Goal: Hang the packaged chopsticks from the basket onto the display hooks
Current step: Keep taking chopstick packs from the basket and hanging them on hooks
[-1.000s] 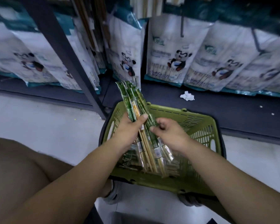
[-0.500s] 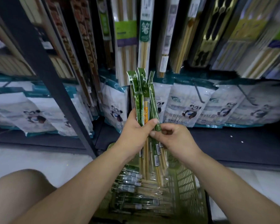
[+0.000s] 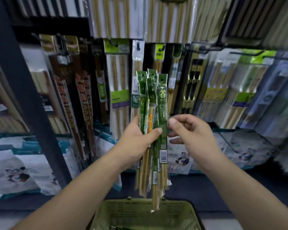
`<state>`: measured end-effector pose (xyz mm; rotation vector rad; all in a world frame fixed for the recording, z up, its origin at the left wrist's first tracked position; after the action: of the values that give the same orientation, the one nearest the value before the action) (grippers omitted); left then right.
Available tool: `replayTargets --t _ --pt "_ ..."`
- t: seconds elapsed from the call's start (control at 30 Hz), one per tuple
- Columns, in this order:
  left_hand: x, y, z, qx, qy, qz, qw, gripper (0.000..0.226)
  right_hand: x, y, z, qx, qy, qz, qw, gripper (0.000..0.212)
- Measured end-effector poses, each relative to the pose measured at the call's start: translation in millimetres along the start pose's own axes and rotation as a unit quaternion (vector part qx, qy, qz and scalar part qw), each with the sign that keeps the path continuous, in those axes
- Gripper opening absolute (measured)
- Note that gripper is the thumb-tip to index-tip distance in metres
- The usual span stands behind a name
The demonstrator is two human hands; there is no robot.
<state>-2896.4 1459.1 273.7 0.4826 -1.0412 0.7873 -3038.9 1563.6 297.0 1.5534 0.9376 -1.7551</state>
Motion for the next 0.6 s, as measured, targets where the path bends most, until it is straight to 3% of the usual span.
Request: replayTargets --t 0.07,0.2,0.5,0.6 --pt "5 1 9 -0.027 -0.001 -0.021 0.999 0.059 -29 -3 13 0.006 -0.037 -0.004 0.999 0.002" --pt "9 5 24 -0.06 0.018 -0.041 0.997 0.036 -68 -2 30 0.023 -0.081 -0.028 0.996 0.006" --pt "22 7 38 -0.014 0.048 -0.002 0.999 0.039 -93 -12 49 0.035 -0.114 -0.045 0.992 0.007" --pt "22 6 35 0.005 0.03 -0.009 0.999 0.05 -93 -18 53 0.015 -0.11 -0.023 0.994 0.012"
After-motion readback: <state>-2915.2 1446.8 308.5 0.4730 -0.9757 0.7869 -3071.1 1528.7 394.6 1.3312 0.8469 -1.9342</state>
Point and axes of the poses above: each hand's wrist, its own z-axis towards the middle knuckle, its own y-axis out of the palm, x = y × z, the point moved 1 cm from there along z, towards the middle knuckle, and after that the axes turned 13 degrees about y, right-handed, at the moved point
